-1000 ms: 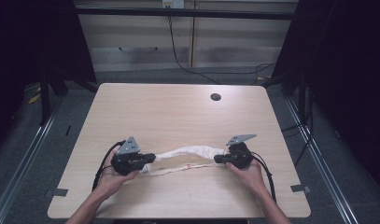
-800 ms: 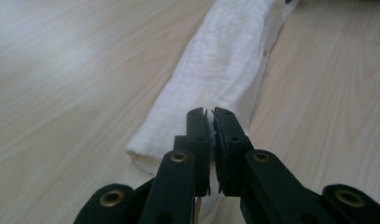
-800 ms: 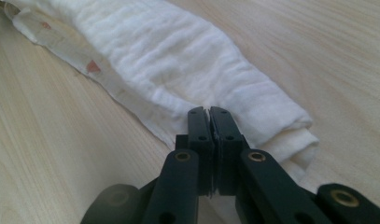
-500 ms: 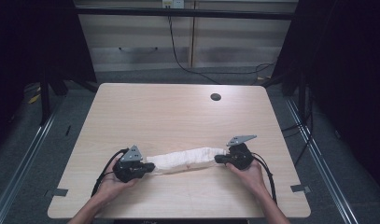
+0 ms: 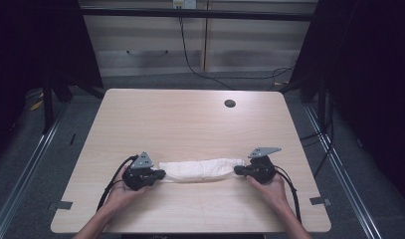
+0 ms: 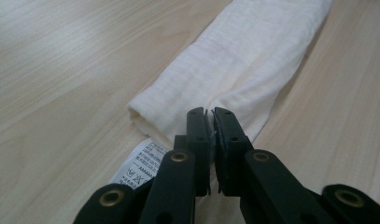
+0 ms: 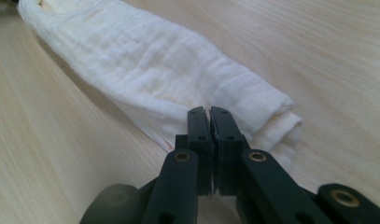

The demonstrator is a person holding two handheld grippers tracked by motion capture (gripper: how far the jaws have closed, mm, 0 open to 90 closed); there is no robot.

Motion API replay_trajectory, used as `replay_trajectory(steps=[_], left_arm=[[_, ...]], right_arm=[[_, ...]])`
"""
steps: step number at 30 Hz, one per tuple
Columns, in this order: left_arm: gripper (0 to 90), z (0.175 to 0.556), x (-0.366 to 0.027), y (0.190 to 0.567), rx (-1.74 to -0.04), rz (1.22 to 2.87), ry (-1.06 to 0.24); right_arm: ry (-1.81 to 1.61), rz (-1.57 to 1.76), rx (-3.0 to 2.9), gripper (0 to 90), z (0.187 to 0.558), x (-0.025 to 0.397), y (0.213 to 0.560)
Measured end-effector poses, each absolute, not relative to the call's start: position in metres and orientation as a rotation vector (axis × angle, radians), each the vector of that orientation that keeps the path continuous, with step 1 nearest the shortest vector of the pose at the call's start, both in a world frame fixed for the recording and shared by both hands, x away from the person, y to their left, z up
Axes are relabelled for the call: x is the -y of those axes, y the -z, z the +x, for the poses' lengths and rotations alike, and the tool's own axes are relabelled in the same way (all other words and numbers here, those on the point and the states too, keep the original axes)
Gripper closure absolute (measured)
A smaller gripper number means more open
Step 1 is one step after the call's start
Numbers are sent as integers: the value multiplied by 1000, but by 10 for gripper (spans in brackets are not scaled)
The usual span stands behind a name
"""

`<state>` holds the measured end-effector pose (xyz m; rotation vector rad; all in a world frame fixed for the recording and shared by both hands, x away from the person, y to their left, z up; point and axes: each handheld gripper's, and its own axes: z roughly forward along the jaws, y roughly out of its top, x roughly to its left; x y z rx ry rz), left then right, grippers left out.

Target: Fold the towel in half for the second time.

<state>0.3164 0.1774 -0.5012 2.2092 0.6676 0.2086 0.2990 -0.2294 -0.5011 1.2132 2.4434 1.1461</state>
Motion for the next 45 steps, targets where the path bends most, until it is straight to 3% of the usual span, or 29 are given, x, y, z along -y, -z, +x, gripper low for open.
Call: replay_trajectory(steps=[20,30,39,45], left_arm=[[834,335,-189,505,-793,2123,-222],[748,329,-192,494,-787,2080,-182],[543,309,-205,470,-766,2027,-177],[396,306,-224,465,-877,2013,-211]], right_arm=[[-1187,1261,-2372,870,313,218,504],[-1245,1259,-2369,785,307,220,499],[-1331,1201,-2376,702,282,232,479],[-1399,1230,-2281,587,262,247,463]])
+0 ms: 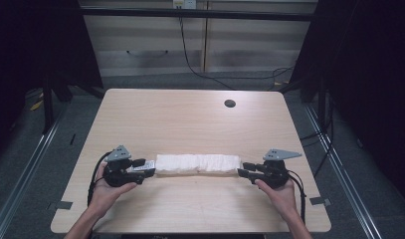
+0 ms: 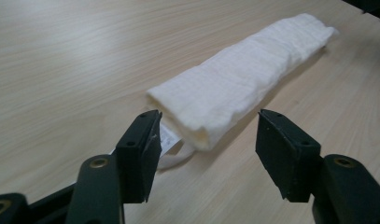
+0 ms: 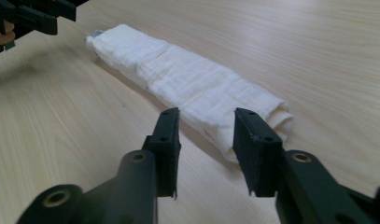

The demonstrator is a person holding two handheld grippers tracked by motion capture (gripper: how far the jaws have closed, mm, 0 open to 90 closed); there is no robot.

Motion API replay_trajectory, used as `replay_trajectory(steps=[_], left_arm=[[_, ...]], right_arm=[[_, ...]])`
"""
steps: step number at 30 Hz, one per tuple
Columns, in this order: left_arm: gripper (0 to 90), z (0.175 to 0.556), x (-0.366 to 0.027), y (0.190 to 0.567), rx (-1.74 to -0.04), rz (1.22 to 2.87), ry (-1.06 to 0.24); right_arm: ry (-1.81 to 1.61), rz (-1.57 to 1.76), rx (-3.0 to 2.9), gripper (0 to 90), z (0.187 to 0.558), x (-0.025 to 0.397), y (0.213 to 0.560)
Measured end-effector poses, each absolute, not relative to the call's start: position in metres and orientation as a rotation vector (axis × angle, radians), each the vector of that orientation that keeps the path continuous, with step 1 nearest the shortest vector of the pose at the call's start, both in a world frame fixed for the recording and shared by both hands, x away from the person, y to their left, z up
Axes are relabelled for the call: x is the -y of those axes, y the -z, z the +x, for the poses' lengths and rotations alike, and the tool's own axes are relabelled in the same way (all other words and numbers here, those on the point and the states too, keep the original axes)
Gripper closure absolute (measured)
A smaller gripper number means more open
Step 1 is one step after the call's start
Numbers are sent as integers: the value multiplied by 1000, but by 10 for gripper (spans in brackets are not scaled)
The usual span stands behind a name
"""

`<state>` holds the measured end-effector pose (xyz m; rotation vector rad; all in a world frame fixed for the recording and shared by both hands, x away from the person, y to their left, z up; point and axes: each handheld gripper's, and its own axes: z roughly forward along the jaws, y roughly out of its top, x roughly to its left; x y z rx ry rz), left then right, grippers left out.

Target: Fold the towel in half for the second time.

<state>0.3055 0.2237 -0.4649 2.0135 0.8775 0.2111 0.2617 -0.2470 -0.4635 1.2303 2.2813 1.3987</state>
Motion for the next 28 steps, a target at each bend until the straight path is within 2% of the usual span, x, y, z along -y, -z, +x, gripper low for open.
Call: replay_trajectory(steps=[3,8,18,23,28], left_arm=[[353,298,-235,460,-897,2007,-214],[315,291,-255,458,-927,1969,-233],[175,295,-282,479,-1013,1939,-254],[171,292,-289,484,-1016,1934,-258],[171,288,-288,481,-943,1933,-237]], right_arm=[[-1407,1251,-2229,522,252,256,458],[-1419,1303,-2150,471,242,273,457],[-1378,1374,-2035,444,232,303,465],[-1330,1401,-2033,409,231,308,471],[-1276,1419,-2044,355,233,308,477]])
